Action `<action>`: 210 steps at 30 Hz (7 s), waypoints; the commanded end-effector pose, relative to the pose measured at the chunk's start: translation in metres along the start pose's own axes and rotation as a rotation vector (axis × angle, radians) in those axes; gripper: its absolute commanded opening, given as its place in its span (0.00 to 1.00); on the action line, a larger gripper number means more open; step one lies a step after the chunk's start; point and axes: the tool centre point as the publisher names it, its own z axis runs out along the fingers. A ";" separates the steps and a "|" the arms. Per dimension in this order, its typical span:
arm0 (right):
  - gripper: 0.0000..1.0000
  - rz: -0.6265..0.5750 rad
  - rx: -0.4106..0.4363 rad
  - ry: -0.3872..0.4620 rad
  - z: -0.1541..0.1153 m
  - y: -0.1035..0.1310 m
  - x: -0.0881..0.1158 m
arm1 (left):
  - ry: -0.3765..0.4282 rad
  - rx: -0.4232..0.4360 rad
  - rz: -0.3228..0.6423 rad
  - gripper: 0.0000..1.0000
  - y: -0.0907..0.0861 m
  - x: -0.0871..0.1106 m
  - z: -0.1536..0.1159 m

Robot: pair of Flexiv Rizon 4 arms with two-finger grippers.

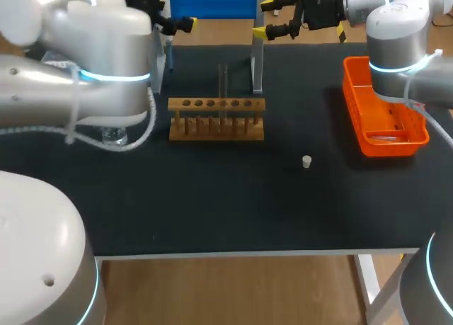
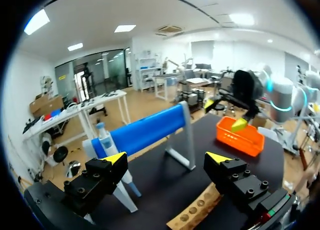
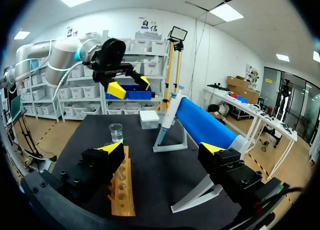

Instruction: Invert the test tube, pick up the pipette, mount the tip to pipette, aspirate from beaker and dispense into the tube, eject the tip, return the pipette, and cap with the stopper.

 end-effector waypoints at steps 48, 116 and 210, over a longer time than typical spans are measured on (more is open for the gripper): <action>1.00 0.001 0.004 0.005 -0.001 0.001 -0.001 | 0.648 0.080 0.257 1.00 0.058 0.100 0.022; 1.00 0.001 0.004 0.005 -0.001 0.001 -0.001 | 0.587 -0.059 0.278 1.00 0.103 0.130 0.091; 1.00 0.154 0.249 -0.226 -0.176 -0.215 0.218 | 0.615 -0.067 0.297 1.00 0.106 0.131 0.095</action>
